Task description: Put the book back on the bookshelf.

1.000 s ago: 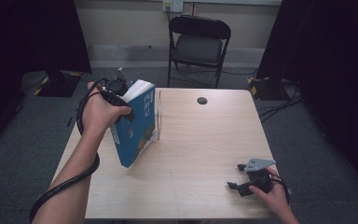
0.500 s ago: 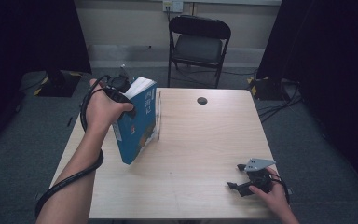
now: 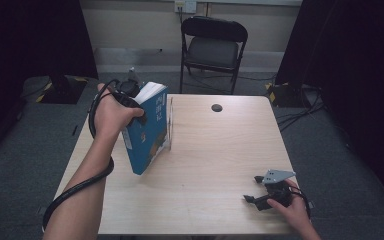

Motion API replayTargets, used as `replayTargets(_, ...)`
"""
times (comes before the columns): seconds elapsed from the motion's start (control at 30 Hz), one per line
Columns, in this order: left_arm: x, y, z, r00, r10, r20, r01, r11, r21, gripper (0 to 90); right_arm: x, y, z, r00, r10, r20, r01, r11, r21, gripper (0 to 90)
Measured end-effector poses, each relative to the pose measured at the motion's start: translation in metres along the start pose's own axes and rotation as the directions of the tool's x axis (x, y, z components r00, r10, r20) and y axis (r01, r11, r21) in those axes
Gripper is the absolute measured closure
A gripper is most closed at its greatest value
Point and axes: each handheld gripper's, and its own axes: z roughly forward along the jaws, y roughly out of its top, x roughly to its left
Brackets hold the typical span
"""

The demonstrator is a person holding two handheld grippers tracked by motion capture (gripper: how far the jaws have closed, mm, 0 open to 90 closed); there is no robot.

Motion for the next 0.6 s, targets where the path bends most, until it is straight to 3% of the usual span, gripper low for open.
replayTargets(0.07, 0.0, 0.001, 0.0, 0.9998, -0.018, -0.001, 0.018, 0.9998, 0.0, 61.7, 0.0, 0.0, 0.0, 1.0, -0.001, 0.0, 0.001, 1.0, 0.0, 12.9)
replayTargets(0.17, 0.002, 0.003, 0.001, 0.9999, -0.01, -0.001, 0.01, 0.9999, 0.005, 61.7, 0.0, 0.0, 0.0, 1.0, -0.001, 0.0, 0.001, 1.0, 0.0, 12.9)
replayTargets(0.23, 0.0, 0.004, 0.002, 0.9993, -0.036, -0.006, 0.036, 0.9993, -0.001, 61.7, 0.0, 0.0, 0.0, 1.0, -0.001, 0.0, 0.001, 1.0, 0.0, 12.9)
replayTargets(0.27, 0.002, 0.004, 0.003, 0.9998, -0.019, -0.007, 0.019, 0.9998, -0.001, 61.7, 0.0, 0.0, 0.0, 1.0, -0.001, 0.0, 0.001, 1.0, 0.0, 12.9)
replayTargets(0.37, 0.002, 0.006, 0.004, 0.9991, -0.041, -0.007, 0.041, 0.9991, -0.006, 61.7, 0.0, 0.0, 0.0, 1.0, -0.001, 0.0, 0.001, 1.0, 0.0, 12.9)
replayTargets(0.43, 0.003, 0.008, 0.004, 0.9994, -0.03, -0.015, 0.03, 0.9995, -0.01, 61.7, 0.0, 0.0, 0.0, 1.0, -0.001, 0.0, 0.001, 1.0, 0.0, 12.9)
replayTargets(0.5, 0.003, 0.008, 0.005, 0.999, -0.043, -0.01, 0.043, 0.999, -0.013, 61.8, 0.0, 0.0, 0.0, 1.0, -0.001, 0.0, 0.001, 1.0, 0.0, 12.9)
replayTargets(0.53, 0.003, 0.009, 0.006, 0.9974, -0.071, -0.006, 0.071, 0.9973, -0.019, 61.8, 0.0, 0.0, 0.0, 1.0, -0.002, 0.0, 0.002, 1.0, -0.001, 12.9)
replayTargets(0.6, 0.003, 0.011, 0.008, 0.9982, -0.059, -0.008, 0.059, 0.998, -0.021, 61.8, 0.0, 0.0, 0.0, 1.0, -0.002, 0.0, 0.002, 1.0, -0.001, 12.9)
